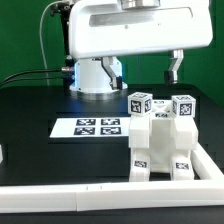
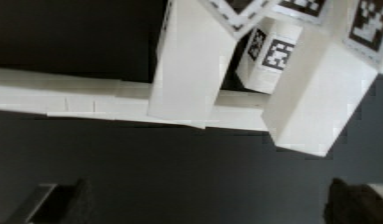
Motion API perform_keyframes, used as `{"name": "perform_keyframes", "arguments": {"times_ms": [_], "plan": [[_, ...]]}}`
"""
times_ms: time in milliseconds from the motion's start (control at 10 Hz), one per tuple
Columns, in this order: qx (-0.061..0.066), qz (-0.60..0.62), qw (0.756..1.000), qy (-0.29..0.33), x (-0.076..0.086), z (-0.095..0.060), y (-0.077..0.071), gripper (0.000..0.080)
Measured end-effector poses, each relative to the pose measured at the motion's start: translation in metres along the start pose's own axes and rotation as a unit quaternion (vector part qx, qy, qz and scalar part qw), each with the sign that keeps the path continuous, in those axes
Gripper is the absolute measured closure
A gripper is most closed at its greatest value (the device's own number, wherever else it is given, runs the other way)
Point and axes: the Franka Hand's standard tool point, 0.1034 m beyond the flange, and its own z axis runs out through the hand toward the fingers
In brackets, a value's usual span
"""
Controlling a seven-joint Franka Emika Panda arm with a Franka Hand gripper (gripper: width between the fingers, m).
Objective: Assemble chair
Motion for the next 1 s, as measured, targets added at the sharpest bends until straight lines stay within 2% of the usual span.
{"name": "perform_keyframes", "arguments": {"times_ms": [100, 300, 500, 700, 800, 900, 1000], "plan": [[0.004, 0.000, 1.000, -0.029, -0.014, 0.004, 0.002, 0.0151], [0.014, 0.019, 0.994, -0.107, -0.038, 0.008, -0.009, 0.0151], [0.010, 0.026, 0.995, -0.097, -0.036, 0.012, -0.020, 0.0151], [0.010, 0.028, 0.995, -0.099, -0.037, 0.013, -0.017, 0.0151], [0.010, 0.018, 0.995, -0.101, -0.039, 0.014, -0.019, 0.0151], [0.015, -0.016, 0.994, -0.109, -0.050, 0.019, -0.025, 0.0151], [0.018, -0.045, 0.993, -0.108, -0.052, 0.019, -0.024, 0.0151]]}}
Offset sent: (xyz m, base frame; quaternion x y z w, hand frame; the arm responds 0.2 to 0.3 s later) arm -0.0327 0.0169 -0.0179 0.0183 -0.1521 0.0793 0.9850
